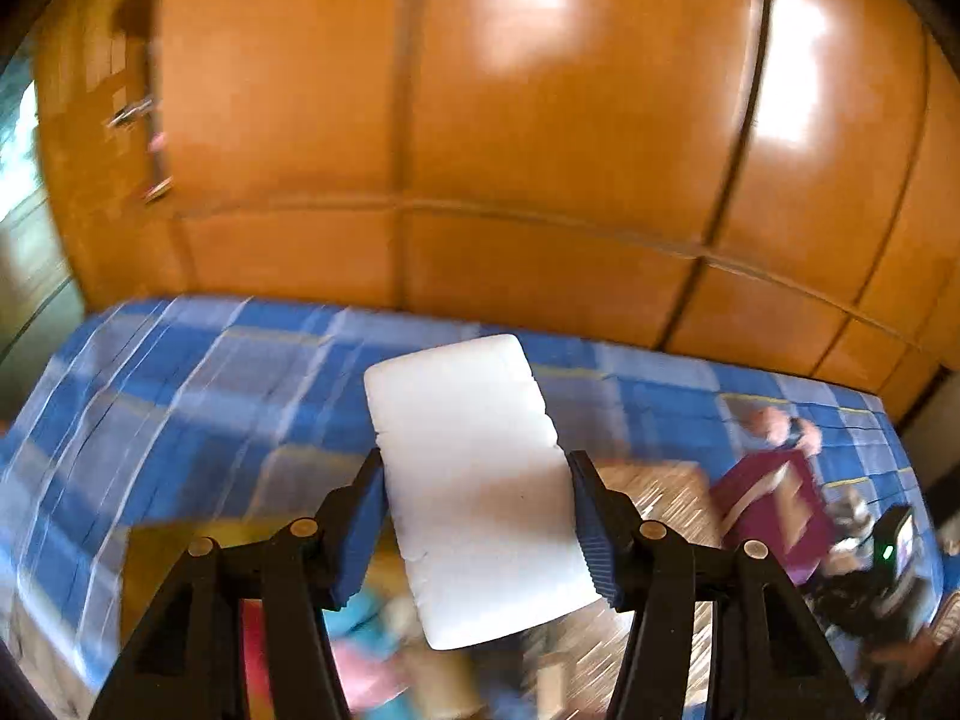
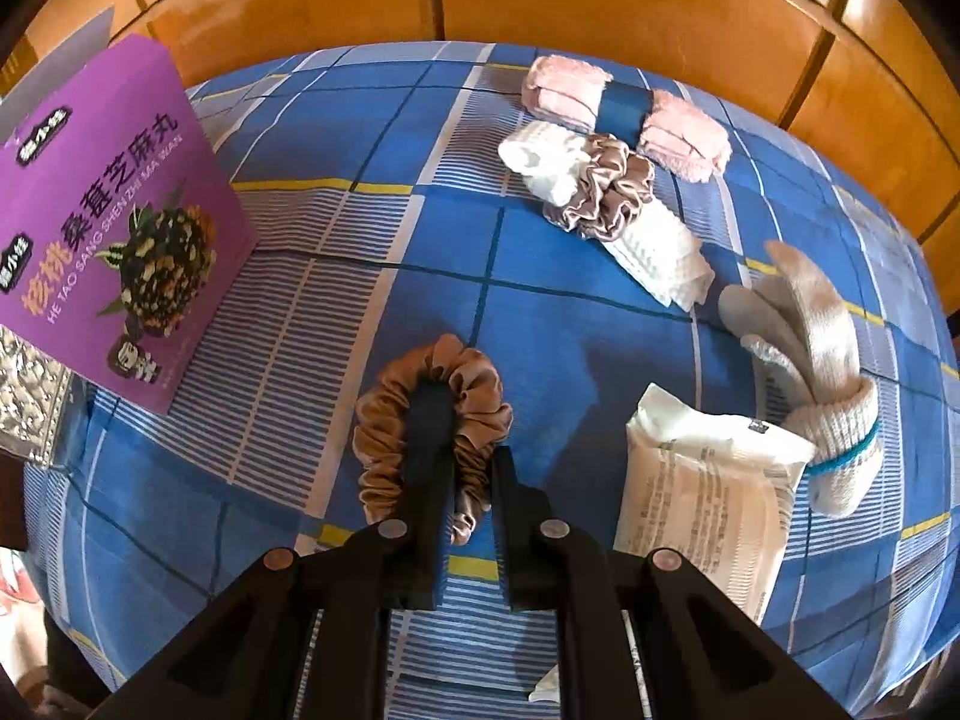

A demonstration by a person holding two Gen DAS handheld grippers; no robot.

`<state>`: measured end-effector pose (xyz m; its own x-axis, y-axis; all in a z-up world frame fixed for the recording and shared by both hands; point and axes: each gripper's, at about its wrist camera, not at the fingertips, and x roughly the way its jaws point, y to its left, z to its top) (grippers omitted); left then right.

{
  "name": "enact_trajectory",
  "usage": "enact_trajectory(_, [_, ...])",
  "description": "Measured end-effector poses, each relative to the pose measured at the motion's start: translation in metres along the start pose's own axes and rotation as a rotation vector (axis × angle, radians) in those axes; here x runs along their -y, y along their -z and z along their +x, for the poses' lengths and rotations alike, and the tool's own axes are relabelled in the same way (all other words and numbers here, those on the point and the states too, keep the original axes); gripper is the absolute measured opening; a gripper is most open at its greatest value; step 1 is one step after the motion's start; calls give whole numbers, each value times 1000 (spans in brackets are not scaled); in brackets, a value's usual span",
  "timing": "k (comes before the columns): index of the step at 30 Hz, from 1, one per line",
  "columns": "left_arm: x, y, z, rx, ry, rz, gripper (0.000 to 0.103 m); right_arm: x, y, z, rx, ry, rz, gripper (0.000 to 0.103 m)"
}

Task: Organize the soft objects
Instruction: 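Carry the white pad into the gold tray with the left tool while the right tool carries the scrunchie there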

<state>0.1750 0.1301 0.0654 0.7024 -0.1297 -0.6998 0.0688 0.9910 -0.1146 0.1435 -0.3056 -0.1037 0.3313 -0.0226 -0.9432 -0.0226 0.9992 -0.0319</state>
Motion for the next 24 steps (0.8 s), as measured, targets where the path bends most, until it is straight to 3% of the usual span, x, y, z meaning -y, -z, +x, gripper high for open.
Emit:
enact_trajectory(7, [-99,92,-30,-35,-58,-224,60,-20,5,1,21,41,-41,11])
enact_trajectory(11, [-140,125,-21,-84,-108,-322,61,-30,11,0,35,71,-53,11])
enact_trajectory(16, [-171,129,-3,-123,-123,-350,64,-43,18,5,51,115,-71,11])
enact_trajectory(18, [-176,126,7,-144,-115,-342,68,-48,20,3,56,125,-64,11])
enact_trajectory(20, [-181,124,18,-159,-138,-348,84,-52,22,4,61,132,-57,12])
enact_trajectory(24, [-184,125,20,-151,-163,-367,92,-58,25,4,68,145,-49,12])
